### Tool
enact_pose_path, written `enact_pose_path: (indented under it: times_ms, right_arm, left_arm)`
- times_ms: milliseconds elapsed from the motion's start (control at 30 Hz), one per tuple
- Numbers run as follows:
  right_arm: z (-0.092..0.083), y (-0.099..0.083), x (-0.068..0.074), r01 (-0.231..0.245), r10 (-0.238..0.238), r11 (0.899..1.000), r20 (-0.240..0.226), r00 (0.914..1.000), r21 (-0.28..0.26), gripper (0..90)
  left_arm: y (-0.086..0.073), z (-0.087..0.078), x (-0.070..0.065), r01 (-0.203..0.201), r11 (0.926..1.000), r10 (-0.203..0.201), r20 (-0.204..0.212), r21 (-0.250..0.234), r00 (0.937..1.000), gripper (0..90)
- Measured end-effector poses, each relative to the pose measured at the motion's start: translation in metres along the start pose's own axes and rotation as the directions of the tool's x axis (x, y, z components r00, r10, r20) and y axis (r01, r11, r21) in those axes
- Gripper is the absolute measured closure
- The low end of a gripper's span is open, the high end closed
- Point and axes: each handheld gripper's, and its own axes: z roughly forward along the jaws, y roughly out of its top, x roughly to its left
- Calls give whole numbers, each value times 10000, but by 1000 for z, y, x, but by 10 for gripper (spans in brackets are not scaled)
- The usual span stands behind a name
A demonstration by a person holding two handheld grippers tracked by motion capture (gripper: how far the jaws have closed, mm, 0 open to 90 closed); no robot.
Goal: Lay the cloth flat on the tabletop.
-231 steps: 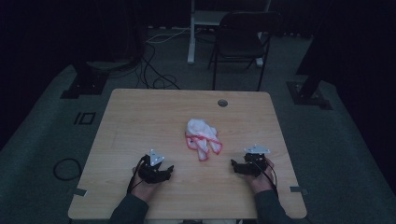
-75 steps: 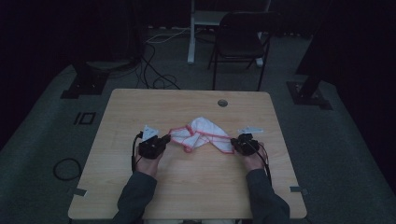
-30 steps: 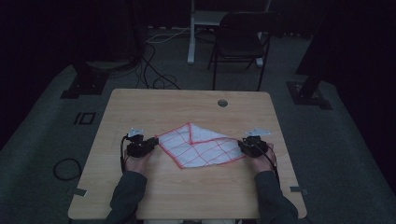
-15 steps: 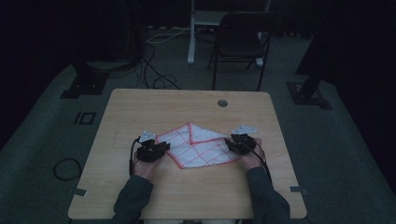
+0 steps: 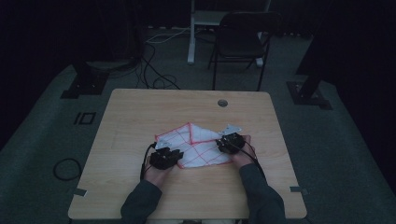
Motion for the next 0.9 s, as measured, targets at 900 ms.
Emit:
enact_pose_path:
  times_ms: [900]
  right_arm:
    - [-8, -10, -40, -2016, 1998, 9790, 533, 9784, 312, 900]
  left_arm:
    - [0, 1, 18, -503, 9956, 585, -1055, 785, 9927, 825]
